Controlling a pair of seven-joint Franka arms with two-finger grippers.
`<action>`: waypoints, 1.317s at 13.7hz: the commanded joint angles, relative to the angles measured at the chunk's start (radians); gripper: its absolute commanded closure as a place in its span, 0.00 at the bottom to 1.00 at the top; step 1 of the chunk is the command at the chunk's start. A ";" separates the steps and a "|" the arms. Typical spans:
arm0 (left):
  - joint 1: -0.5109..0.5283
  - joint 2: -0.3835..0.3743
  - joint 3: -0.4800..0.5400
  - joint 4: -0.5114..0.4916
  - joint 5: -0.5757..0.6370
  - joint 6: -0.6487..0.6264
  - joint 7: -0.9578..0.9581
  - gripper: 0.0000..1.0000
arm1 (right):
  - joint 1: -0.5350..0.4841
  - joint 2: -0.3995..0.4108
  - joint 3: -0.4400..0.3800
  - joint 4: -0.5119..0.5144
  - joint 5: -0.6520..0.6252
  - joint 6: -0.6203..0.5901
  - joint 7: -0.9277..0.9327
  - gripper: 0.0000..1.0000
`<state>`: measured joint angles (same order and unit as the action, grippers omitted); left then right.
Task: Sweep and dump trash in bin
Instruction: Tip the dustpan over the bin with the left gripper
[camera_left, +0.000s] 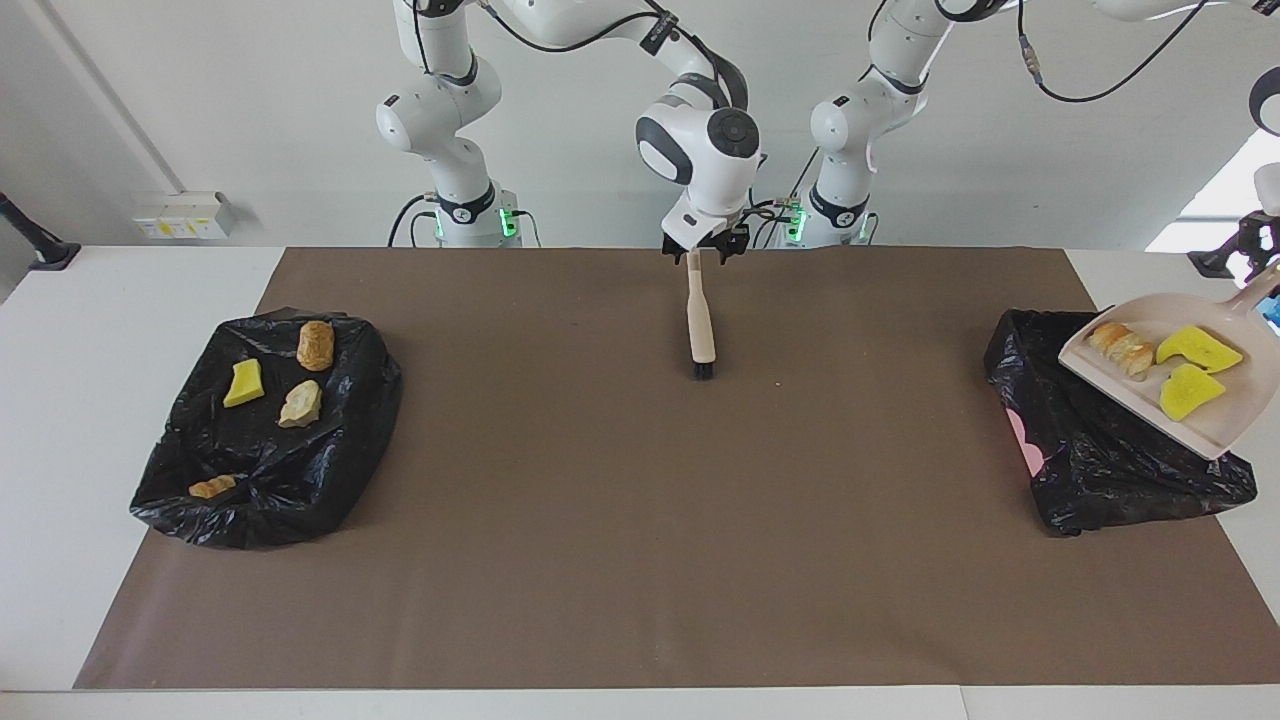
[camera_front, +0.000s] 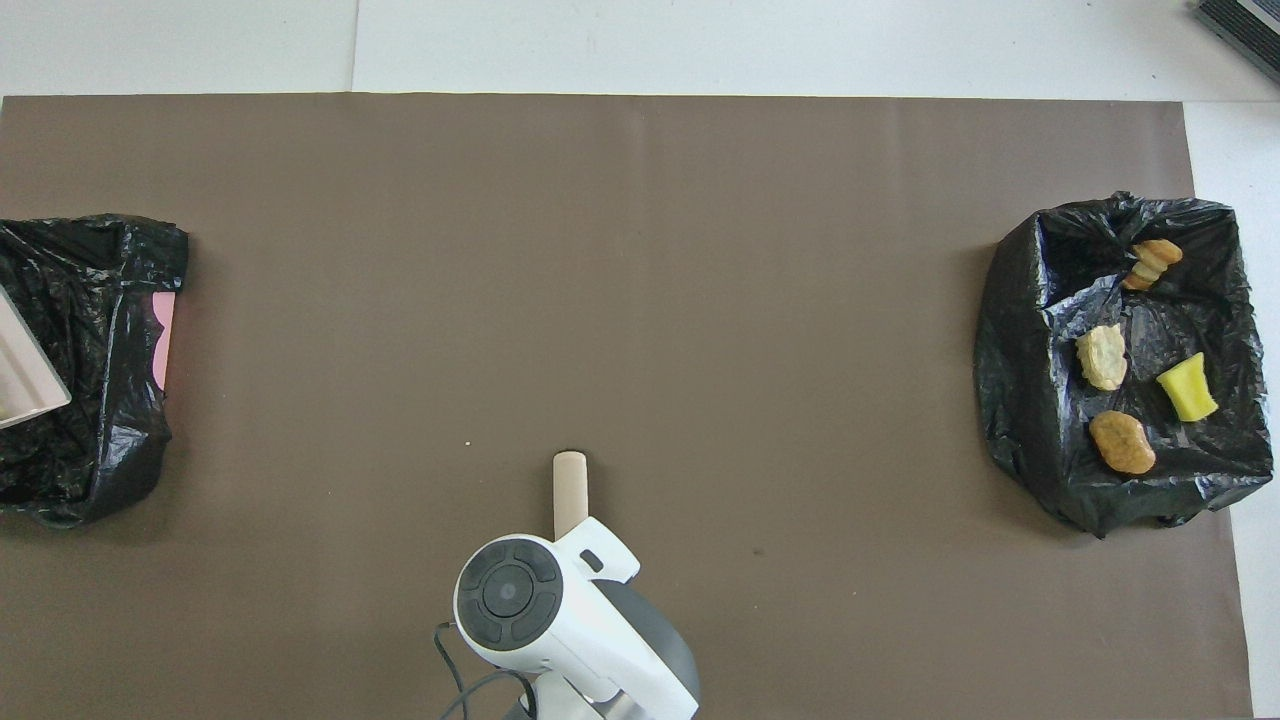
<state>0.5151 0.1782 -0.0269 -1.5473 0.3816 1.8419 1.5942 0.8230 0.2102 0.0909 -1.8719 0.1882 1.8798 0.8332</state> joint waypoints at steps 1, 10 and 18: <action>-0.041 0.014 -0.005 0.004 0.108 0.034 0.087 1.00 | -0.080 -0.040 0.003 0.097 -0.053 -0.137 -0.099 0.00; -0.141 0.000 -0.005 0.019 0.365 0.023 0.138 1.00 | -0.428 -0.090 -0.003 0.348 -0.131 -0.409 -0.569 0.00; -0.236 -0.022 -0.016 0.108 0.407 -0.052 0.156 1.00 | -0.701 -0.117 -0.020 0.404 -0.263 -0.412 -0.968 0.00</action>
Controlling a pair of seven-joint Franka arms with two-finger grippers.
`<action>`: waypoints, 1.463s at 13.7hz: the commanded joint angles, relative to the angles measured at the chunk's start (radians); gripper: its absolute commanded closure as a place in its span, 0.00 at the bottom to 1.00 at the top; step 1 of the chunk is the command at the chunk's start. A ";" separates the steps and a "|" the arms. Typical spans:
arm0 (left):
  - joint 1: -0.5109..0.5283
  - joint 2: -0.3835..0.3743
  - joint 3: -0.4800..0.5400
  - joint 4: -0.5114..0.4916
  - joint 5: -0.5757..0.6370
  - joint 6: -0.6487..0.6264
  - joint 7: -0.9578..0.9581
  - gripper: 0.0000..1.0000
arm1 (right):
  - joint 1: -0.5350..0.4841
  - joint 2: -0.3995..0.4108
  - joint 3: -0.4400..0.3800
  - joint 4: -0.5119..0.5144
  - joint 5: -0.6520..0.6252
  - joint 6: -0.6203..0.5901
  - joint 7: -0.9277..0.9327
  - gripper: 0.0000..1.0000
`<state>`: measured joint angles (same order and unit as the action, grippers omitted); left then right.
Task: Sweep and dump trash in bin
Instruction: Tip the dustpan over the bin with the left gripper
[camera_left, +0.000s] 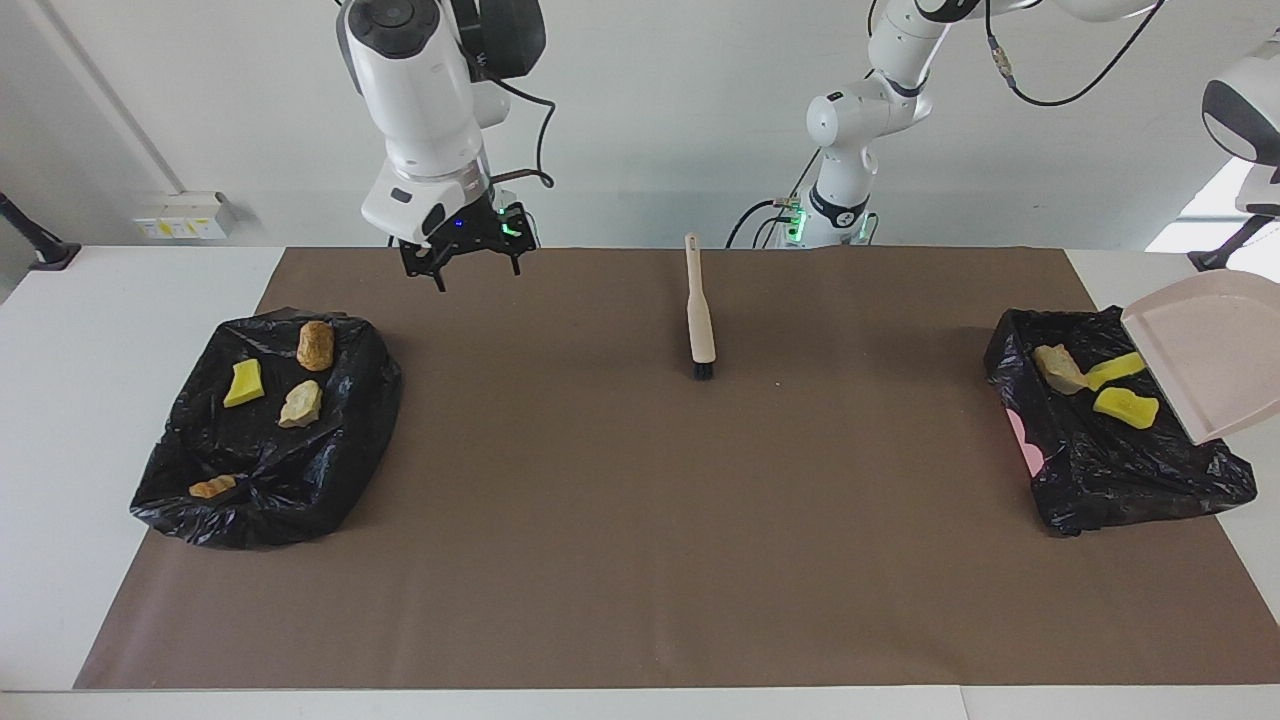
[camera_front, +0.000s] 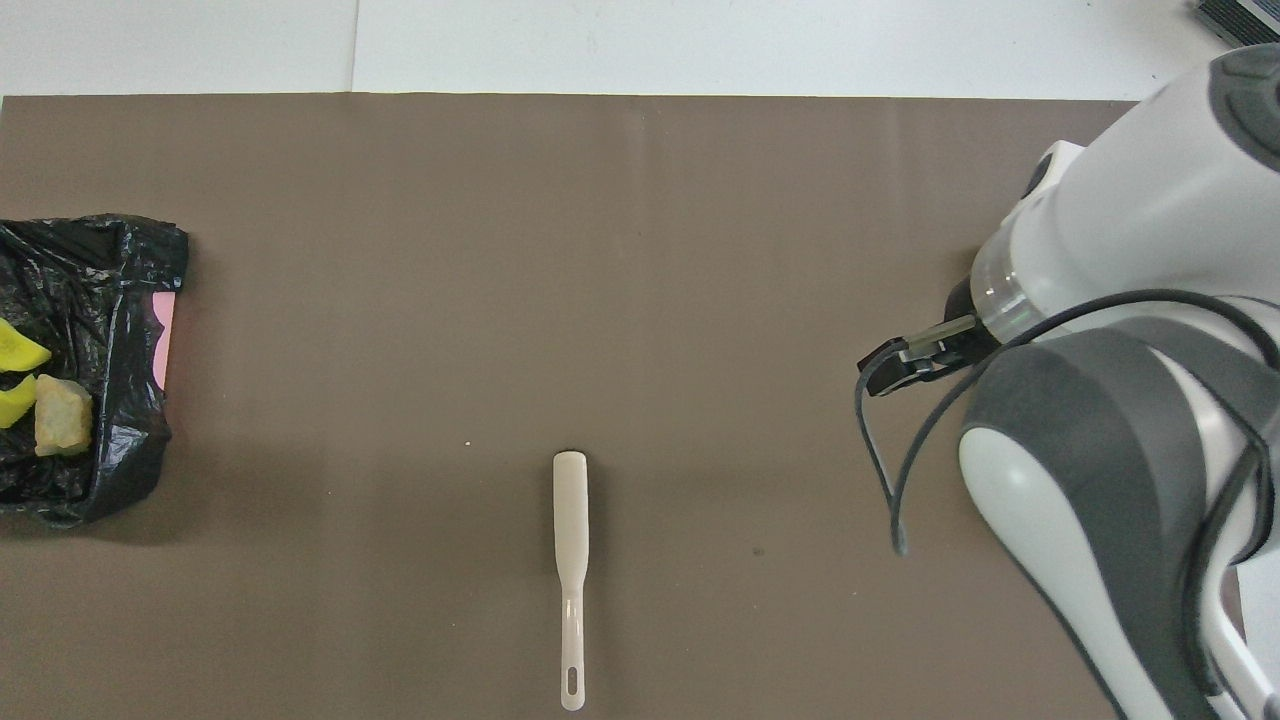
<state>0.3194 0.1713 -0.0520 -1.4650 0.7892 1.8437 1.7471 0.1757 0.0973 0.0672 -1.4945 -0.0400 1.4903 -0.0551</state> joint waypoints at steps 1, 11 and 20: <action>-0.048 -0.032 0.009 0.026 -0.037 -0.064 -0.004 1.00 | -0.085 -0.004 -0.004 0.026 -0.035 -0.021 -0.112 0.00; -0.106 -0.180 -0.025 -0.081 -0.594 -0.262 -0.692 1.00 | -0.272 -0.073 -0.027 0.011 -0.009 0.045 0.050 0.00; -0.505 -0.154 -0.029 -0.259 -0.795 -0.002 -1.707 1.00 | -0.254 -0.096 -0.015 -0.006 0.011 0.027 -0.023 0.00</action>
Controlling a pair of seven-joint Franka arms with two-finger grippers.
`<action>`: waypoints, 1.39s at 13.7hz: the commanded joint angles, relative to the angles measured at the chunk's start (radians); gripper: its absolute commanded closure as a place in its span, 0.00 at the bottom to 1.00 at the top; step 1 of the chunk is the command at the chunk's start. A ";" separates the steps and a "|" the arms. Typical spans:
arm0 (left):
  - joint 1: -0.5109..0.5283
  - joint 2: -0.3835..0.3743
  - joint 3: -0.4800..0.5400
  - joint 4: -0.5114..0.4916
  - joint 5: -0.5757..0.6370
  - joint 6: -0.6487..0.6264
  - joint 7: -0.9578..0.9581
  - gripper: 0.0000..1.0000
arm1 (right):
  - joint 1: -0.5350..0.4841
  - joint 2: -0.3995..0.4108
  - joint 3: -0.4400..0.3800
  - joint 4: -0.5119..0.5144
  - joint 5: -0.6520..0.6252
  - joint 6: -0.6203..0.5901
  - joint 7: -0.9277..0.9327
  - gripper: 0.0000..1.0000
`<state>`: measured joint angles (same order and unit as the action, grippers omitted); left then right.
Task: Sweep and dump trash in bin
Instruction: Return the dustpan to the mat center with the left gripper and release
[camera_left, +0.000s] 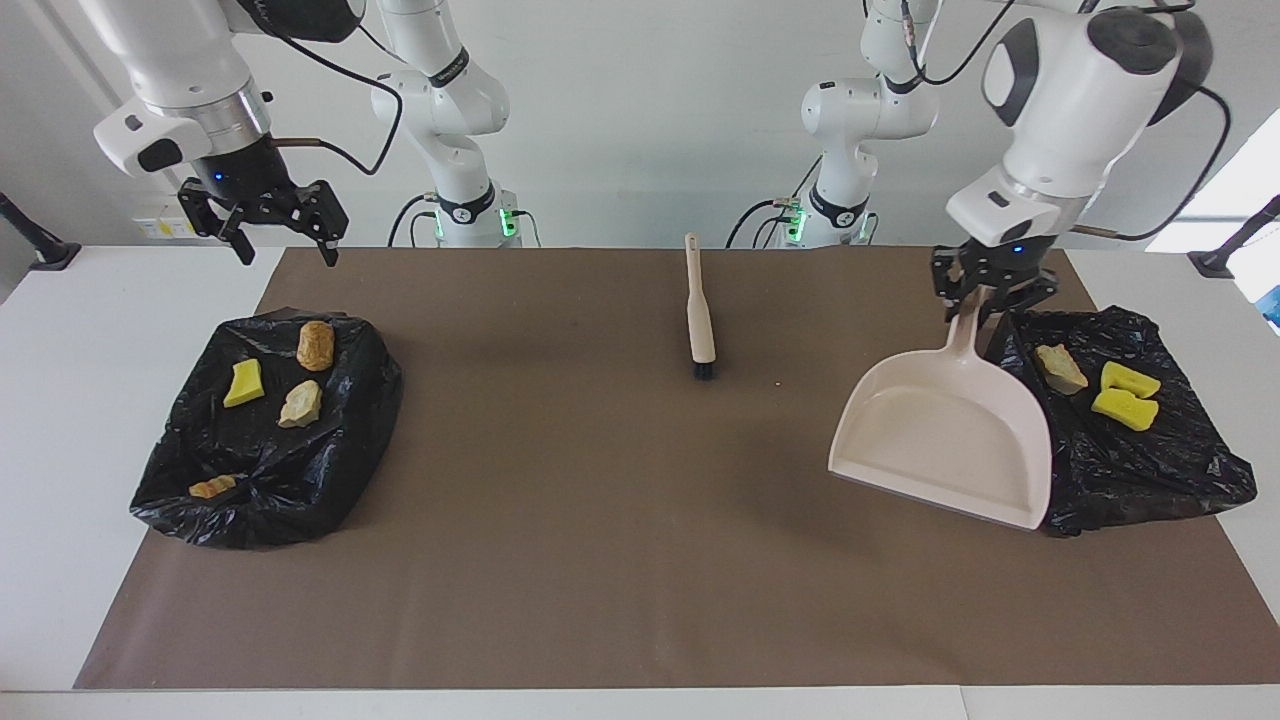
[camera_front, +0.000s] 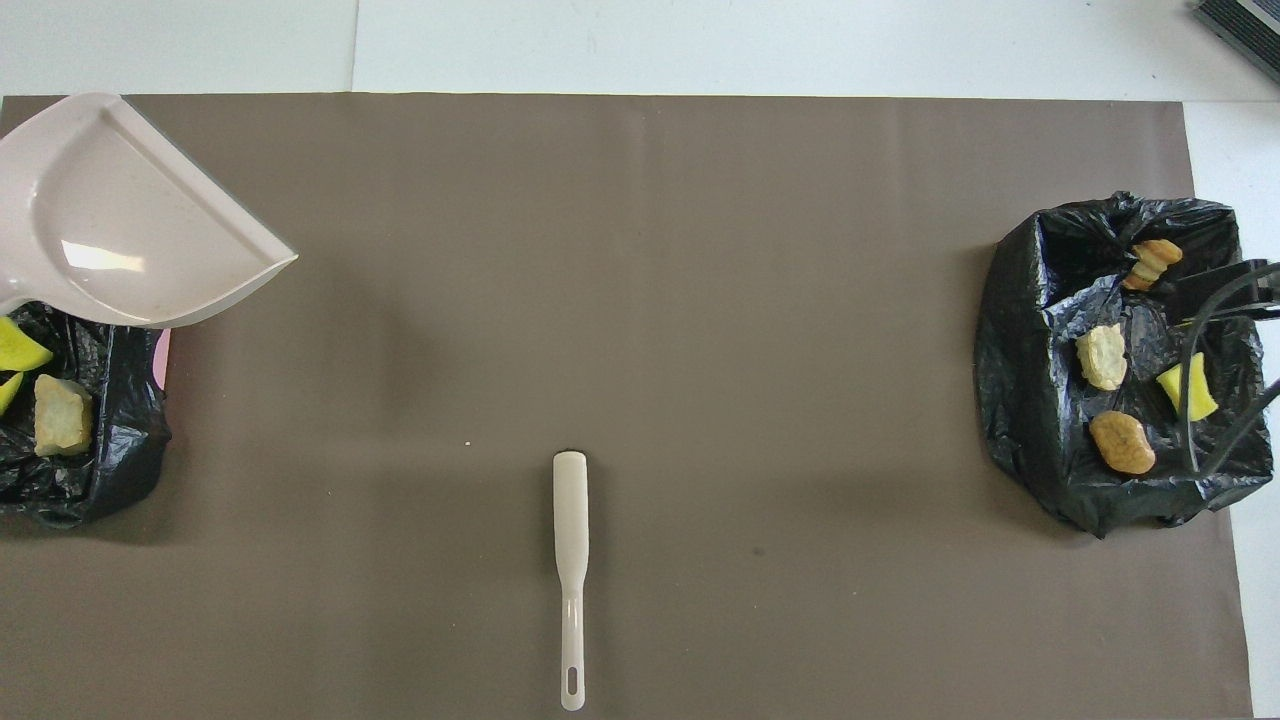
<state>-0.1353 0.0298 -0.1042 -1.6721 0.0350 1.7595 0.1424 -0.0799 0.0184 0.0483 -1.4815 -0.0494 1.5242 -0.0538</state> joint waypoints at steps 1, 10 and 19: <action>-0.065 0.011 0.023 -0.058 -0.075 0.130 -0.134 1.00 | 0.000 -0.017 0.002 -0.019 0.022 -0.007 -0.024 0.00; -0.343 0.257 0.021 -0.102 -0.098 0.517 -0.488 1.00 | -0.003 -0.031 -0.001 -0.026 0.086 -0.058 -0.014 0.00; -0.380 0.274 0.023 -0.221 -0.099 0.650 -0.508 1.00 | -0.011 -0.044 0.008 -0.036 0.080 -0.059 0.183 0.00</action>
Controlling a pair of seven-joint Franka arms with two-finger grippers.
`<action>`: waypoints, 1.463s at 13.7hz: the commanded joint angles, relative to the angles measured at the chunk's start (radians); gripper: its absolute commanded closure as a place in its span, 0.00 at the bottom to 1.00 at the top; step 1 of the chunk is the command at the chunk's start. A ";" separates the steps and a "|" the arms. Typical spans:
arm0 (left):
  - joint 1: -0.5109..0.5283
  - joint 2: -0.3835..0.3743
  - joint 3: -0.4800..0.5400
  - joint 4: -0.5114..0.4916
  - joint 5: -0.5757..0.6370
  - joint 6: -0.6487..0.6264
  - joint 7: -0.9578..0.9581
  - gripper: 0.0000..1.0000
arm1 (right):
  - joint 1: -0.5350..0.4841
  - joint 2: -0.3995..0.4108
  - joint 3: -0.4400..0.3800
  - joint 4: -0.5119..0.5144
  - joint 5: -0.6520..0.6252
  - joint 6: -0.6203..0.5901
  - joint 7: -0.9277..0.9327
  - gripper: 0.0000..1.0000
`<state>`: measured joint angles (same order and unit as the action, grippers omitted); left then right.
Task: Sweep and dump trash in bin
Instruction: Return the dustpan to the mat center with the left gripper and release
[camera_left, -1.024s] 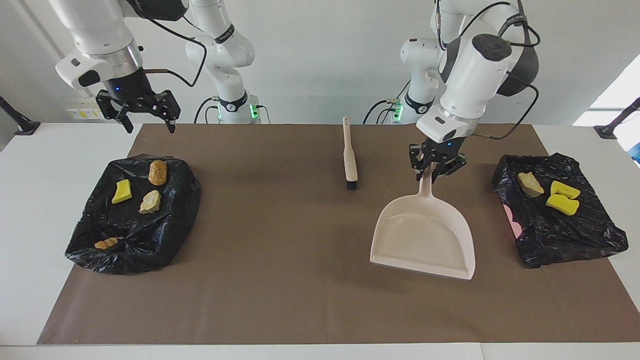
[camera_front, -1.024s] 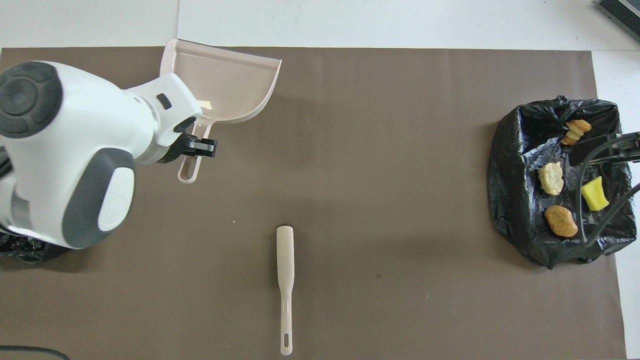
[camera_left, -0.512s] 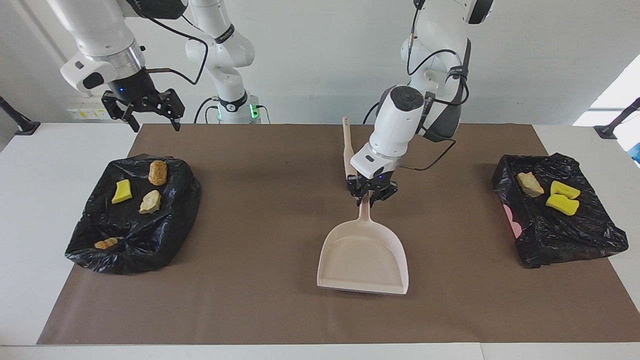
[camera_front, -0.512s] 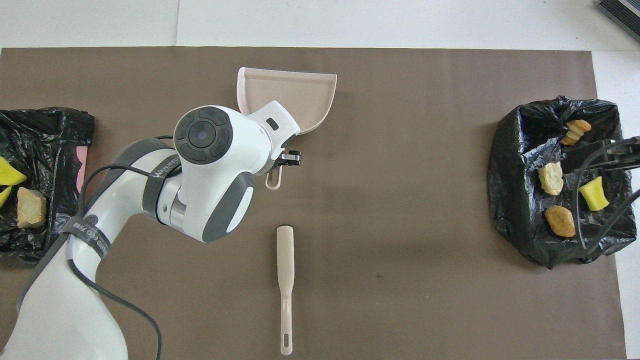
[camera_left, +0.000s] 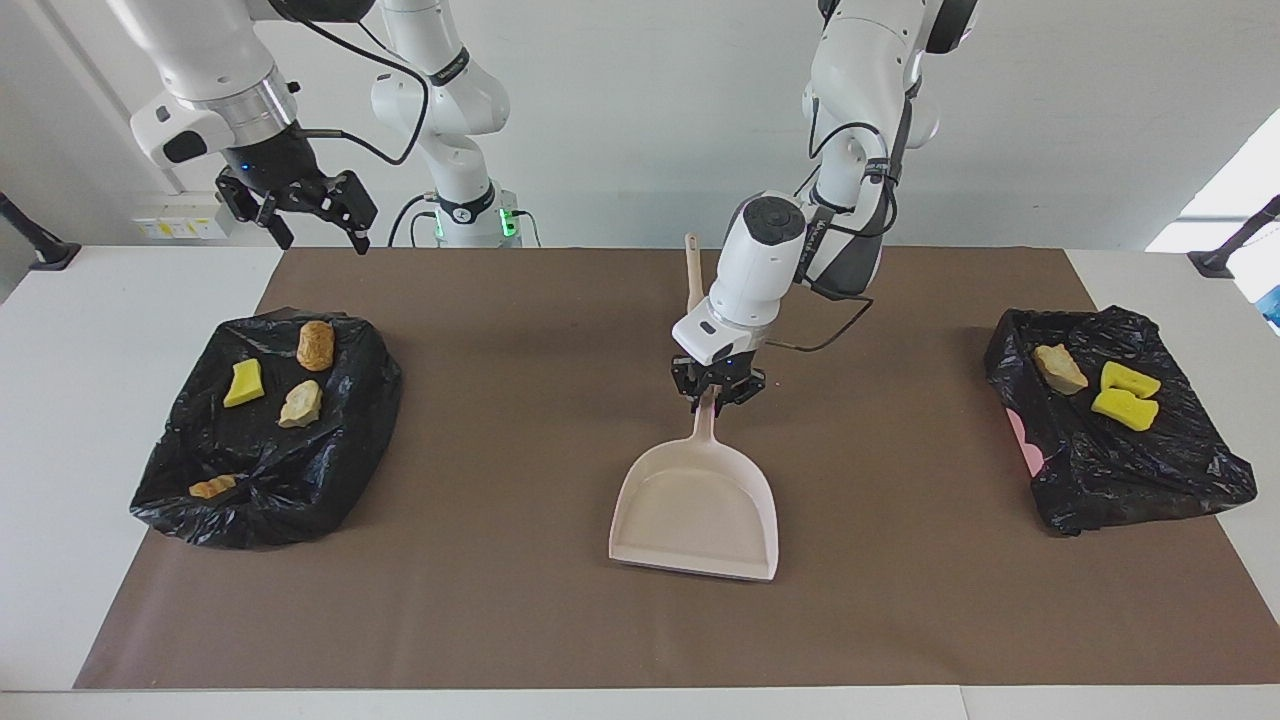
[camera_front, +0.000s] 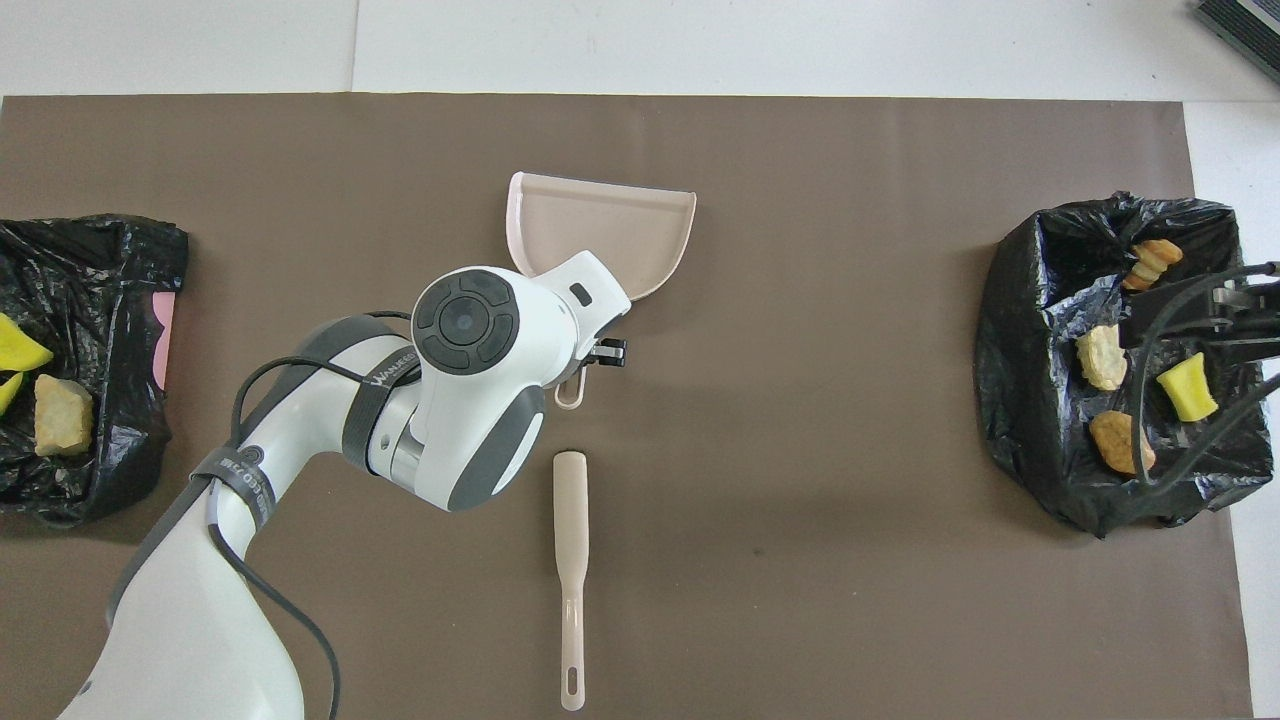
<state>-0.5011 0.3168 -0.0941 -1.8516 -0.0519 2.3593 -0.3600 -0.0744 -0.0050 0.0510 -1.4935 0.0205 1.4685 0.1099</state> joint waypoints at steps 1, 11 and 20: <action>-0.020 0.008 0.014 -0.040 -0.013 0.058 -0.005 1.00 | -0.016 -0.021 0.006 -0.024 0.010 -0.003 0.019 0.00; 0.004 -0.050 0.039 0.034 -0.003 -0.121 -0.148 0.00 | -0.012 -0.021 0.006 -0.024 0.013 -0.003 0.017 0.00; 0.188 -0.307 0.120 0.025 0.001 -0.504 0.151 0.00 | -0.012 -0.021 0.006 -0.024 0.013 -0.003 0.017 0.00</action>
<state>-0.3708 0.0608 0.0316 -1.7974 -0.0516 1.9122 -0.2930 -0.0764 -0.0050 0.0503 -1.4937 0.0209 1.4685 0.1099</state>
